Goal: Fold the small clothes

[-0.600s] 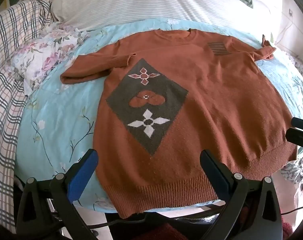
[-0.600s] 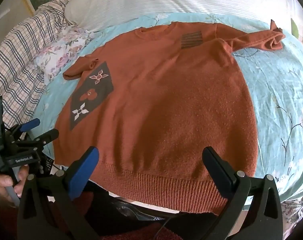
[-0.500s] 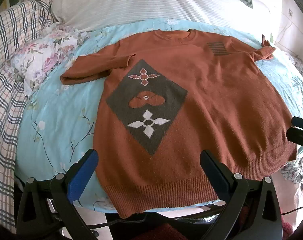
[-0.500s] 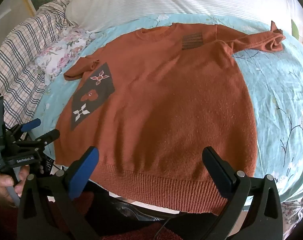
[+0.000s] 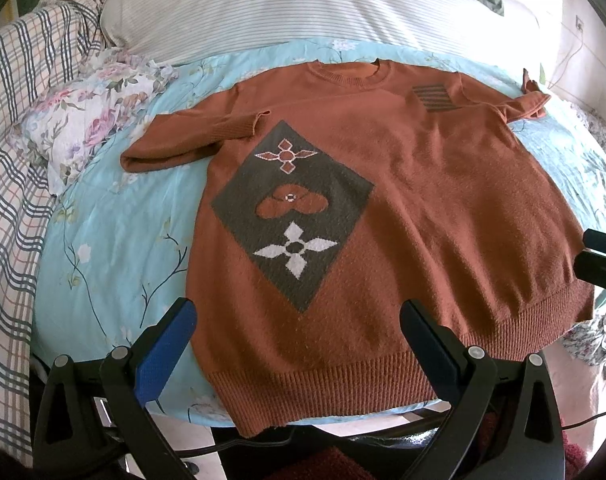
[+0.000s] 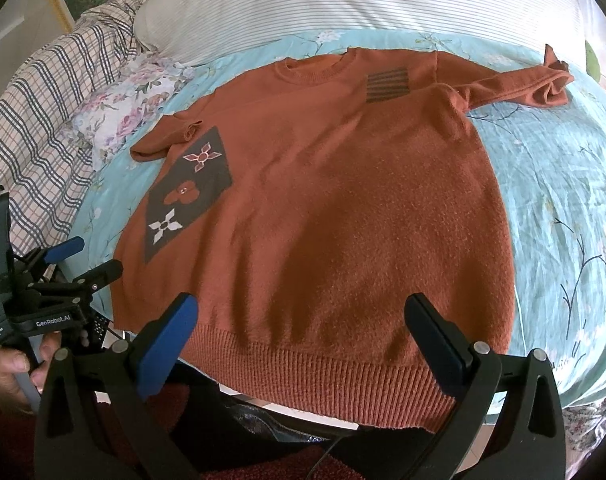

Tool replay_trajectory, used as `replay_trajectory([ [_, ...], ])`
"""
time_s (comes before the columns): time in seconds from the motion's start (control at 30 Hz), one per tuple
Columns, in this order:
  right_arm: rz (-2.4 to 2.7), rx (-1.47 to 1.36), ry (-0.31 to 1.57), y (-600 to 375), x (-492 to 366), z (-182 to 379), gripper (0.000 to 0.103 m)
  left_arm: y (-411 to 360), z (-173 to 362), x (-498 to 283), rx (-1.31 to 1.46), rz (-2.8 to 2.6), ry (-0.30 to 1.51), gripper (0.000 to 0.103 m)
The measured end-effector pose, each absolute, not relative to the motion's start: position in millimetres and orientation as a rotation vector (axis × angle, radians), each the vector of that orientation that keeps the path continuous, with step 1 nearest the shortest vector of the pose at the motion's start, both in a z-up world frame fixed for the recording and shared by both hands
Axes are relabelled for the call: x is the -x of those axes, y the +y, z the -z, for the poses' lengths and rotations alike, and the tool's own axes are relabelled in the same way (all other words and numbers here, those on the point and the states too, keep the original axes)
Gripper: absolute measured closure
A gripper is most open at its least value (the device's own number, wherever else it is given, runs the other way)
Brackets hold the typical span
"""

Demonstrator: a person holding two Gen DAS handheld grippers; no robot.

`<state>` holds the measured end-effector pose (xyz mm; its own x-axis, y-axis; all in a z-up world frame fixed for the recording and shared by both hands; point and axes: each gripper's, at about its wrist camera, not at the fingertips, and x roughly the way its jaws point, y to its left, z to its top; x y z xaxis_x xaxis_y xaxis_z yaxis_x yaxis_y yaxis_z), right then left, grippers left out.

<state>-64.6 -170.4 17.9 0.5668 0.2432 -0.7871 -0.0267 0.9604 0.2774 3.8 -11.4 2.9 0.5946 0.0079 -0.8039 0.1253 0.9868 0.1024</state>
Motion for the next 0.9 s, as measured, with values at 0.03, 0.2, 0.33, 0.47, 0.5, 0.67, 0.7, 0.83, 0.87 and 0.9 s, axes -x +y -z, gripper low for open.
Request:
replay_trajectory([
  [0.03, -0.161, -0.244, 0.958, -170.0, 64.1, -17.9, 0.000, -12.0, -2.8, -4.2, -0.154, 0.069, 0.933, 0.001],
  [0.2, -0.166, -0.250, 0.956, -170.1, 65.2, -17.4, 0.000, -10.9, -2.5, -3.5, -0.155, 0.070, 0.932, 0.001],
  [0.33, -0.164, -0.249, 0.953, -169.4, 64.6, -17.8, 0.000, -8.0, -4.3, -0.7, -0.162, 0.076, 0.924, 0.001],
  [0.47, -0.164, -0.250, 0.956, -167.9, 64.6, -19.1, 0.000, -8.6, -4.1, -0.9, -0.161, 0.081, 0.926, 0.001],
  [0.5, -0.163, -0.251, 0.955, -167.2, 65.0, -19.5, 0.000, -8.5, -3.5, -1.6, -0.162, 0.081, 0.936, 0.001],
  [0.67, -0.158, -0.256, 0.967, -167.9, 62.5, -20.8, 0.000, -10.3, -3.5, -1.2, -0.169, 0.081, 0.913, 0.001],
  [0.7, -0.156, -0.257, 0.971, -169.4, 61.9, -21.2, 0.000, -10.9, -3.1, -1.1, -0.174, 0.079, 0.911, 0.001],
  [0.83, -0.154, -0.253, 0.962, -172.6, 60.8, -22.5, 0.000, -11.5, -1.4, -1.9, -0.188, 0.072, 0.911, 0.001],
  [0.87, -0.156, -0.256, 0.954, -172.2, 60.5, -23.0, 0.000, -11.5, -1.3, -2.3, -0.191, 0.069, 0.907, 0.001],
  [0.9, -0.160, -0.259, 0.936, -172.8, 60.7, -23.0, 0.000, -11.5, -1.0, -2.8, -0.194, 0.066, 0.901, 0.001],
])
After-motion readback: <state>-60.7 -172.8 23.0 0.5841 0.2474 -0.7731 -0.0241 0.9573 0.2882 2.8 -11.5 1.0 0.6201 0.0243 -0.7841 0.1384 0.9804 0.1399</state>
